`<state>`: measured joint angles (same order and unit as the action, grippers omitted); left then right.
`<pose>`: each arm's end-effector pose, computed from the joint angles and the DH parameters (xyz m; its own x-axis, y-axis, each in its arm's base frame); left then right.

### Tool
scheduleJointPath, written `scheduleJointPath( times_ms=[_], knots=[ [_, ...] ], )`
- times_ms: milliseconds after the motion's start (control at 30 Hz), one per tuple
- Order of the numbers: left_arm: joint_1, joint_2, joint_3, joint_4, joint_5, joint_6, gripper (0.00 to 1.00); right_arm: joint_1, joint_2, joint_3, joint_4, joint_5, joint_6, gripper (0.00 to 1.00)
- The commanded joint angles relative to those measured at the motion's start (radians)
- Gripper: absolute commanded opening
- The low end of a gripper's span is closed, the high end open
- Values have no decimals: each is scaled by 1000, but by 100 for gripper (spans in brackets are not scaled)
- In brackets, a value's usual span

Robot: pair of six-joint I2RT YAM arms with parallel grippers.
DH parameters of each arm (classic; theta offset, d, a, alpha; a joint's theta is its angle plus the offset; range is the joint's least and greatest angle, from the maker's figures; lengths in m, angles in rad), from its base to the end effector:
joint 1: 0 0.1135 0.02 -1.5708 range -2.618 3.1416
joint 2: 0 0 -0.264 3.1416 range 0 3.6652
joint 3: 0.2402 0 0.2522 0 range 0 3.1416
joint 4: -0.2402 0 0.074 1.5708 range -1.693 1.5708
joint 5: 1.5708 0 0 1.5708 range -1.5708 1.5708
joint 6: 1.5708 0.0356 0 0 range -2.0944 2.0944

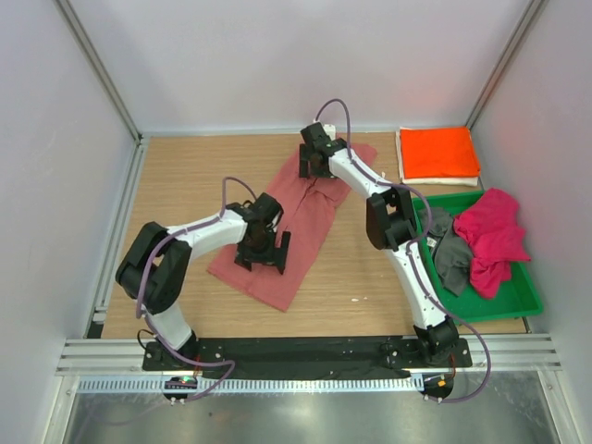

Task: Fold and stack the t-shirts
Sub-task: Fold the tshirt

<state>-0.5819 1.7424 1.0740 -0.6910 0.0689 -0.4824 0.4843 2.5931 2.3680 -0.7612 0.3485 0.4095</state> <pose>0.2639 -0.1765 0.1618 -0.9836 0.0931 -0.1547 0.1175 0.9806 -0.1570 0.4984 0.2485 0.1653 -0.7849 0.0099 -0.6196 0.0454 0.9981 -0.0416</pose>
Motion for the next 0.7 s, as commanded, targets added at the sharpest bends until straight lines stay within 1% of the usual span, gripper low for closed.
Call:
scheduleJointPath(
  times_ms=[0,67,133,167,200,267,367,400,533,600,633,667],
  knots=[
    [-108,55,-112,47,227,-143,96,-1,55,10,72,-48,-115,100],
    [-145,71,-121,90,247,-186,96,-1,62,10,103,-74,-127,100],
    [-205,110,-125,145,296,-240,95,5,64,8,143,-123,-144,100],
    [-205,111,-125,165,296,-260,95,5,65,7,143,-123,-144,100],
    [-232,136,-118,183,324,-281,96,8,65,8,157,-137,-156,100],
    [-254,160,-92,255,357,-356,95,13,67,7,169,-152,-172,100],
    [-311,206,-31,317,384,-410,95,25,70,10,178,-164,-189,100],
    [-335,210,-14,315,379,-420,95,25,67,11,180,-166,-187,100],
    [-351,181,40,328,344,-455,94,27,41,-1,177,-175,-189,100],
    [-351,132,85,280,280,-414,95,27,21,10,157,-160,-198,100],
    [-349,109,96,227,257,-392,95,27,-10,19,128,-148,-204,100],
    [-349,51,105,200,200,-375,96,27,-31,17,116,-126,-219,100]
  ],
)
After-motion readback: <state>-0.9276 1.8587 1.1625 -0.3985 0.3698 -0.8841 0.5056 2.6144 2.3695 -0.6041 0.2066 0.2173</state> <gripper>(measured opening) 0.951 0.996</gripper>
